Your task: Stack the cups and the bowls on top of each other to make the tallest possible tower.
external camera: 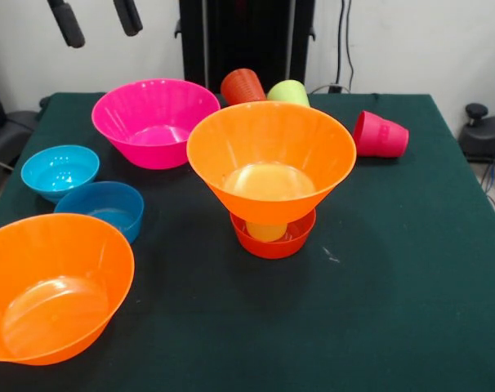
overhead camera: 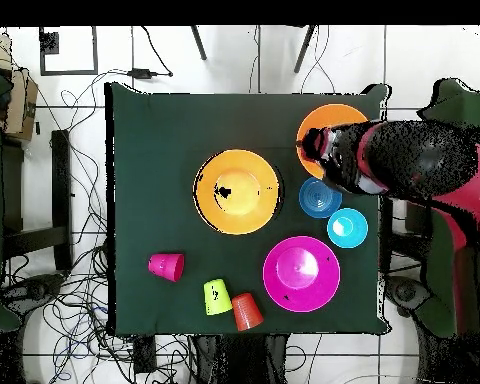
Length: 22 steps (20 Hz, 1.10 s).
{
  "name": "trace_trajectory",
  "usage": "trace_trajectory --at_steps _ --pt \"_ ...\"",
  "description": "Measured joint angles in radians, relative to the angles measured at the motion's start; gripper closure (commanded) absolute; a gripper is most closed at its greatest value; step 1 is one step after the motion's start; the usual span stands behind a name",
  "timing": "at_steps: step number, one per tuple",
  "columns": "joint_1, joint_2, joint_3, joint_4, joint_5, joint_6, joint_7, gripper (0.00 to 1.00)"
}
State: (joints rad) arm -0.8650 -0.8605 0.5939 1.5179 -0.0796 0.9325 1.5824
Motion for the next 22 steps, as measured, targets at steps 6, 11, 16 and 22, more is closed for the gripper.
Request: trace_trajectory --at_steps 6,11,16,22 --pt "0.036 0.009 -0.056 -0.059 -0.007 0.0 0.0 0.0" --pt "0.062 0.01 -0.108 -0.087 -0.021 0.0 0.0 0.0" --pt "0.085 0.01 -0.152 -0.108 -0.025 0.0 0.0 0.0" --pt "0.112 0.005 -0.206 -0.123 -0.027 0.0 0.003 0.0"
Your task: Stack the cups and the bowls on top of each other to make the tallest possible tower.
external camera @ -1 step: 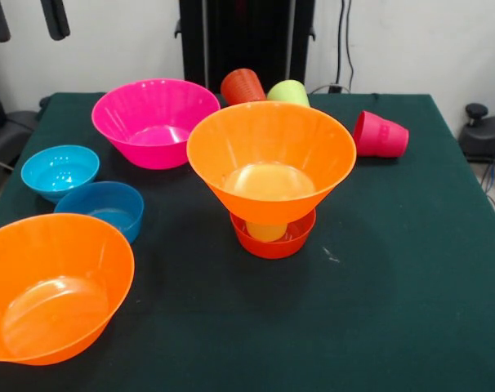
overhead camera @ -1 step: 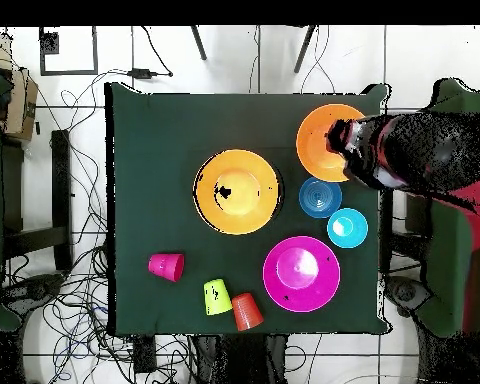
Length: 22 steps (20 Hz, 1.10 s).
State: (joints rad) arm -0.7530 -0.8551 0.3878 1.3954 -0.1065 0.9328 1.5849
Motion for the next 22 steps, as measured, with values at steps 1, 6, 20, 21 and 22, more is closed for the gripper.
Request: trace_trajectory --at_steps 1,6,20,21,22 --pt "0.006 -0.003 -0.01 0.0 0.0 0.0 0.002 0.0" --pt "0.056 -0.05 -0.077 0.011 0.013 0.003 0.05 0.0" --pt "0.184 -0.149 -0.175 0.069 0.122 0.012 0.246 0.0" --pt "0.188 -0.149 -0.176 0.072 0.128 0.012 0.25 0.0" --pt "0.192 -0.149 -0.177 0.076 0.134 0.012 0.255 0.0"
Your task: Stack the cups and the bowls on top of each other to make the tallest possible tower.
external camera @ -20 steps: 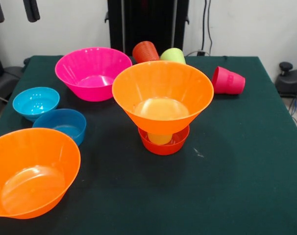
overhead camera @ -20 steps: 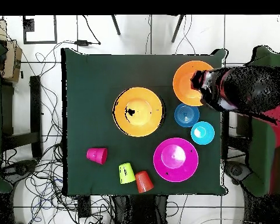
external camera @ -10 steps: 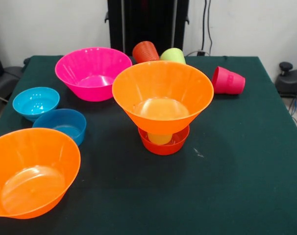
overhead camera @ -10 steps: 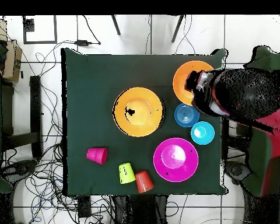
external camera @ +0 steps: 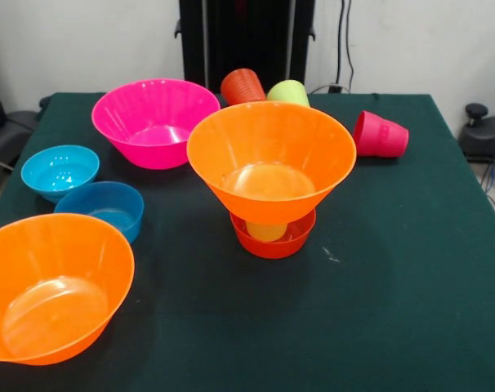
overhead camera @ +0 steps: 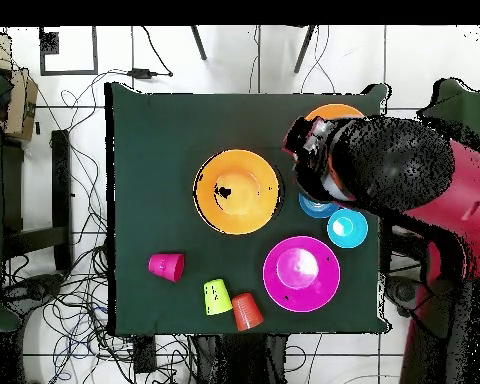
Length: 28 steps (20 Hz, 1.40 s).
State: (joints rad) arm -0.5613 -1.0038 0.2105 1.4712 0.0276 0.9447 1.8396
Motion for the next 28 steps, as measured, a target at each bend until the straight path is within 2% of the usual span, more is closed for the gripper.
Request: trace_trajectory --at_steps 5,16,28 --pt "0.012 0.008 0.0 0.036 0.041 -0.022 0.004 0.0" --pt "0.065 0.034 -0.006 0.144 0.111 -0.166 0.016 0.0" --pt "0.082 0.035 -0.006 0.244 0.154 -0.278 0.016 0.0"
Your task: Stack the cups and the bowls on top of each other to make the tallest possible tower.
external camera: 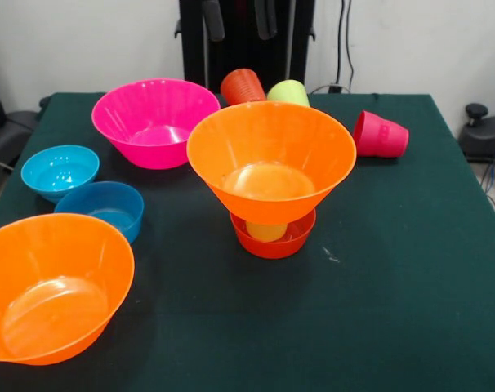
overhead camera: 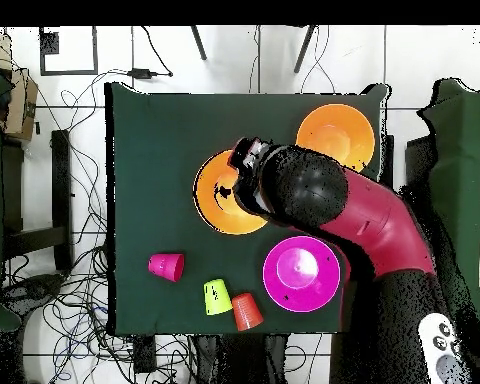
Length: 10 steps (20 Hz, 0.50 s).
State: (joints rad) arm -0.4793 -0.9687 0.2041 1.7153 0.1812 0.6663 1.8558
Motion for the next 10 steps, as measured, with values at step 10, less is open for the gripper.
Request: trace_trajectory --at_steps 10 --pt "0.0 0.013 0.0 0.062 0.043 -0.088 0.0 0.0"
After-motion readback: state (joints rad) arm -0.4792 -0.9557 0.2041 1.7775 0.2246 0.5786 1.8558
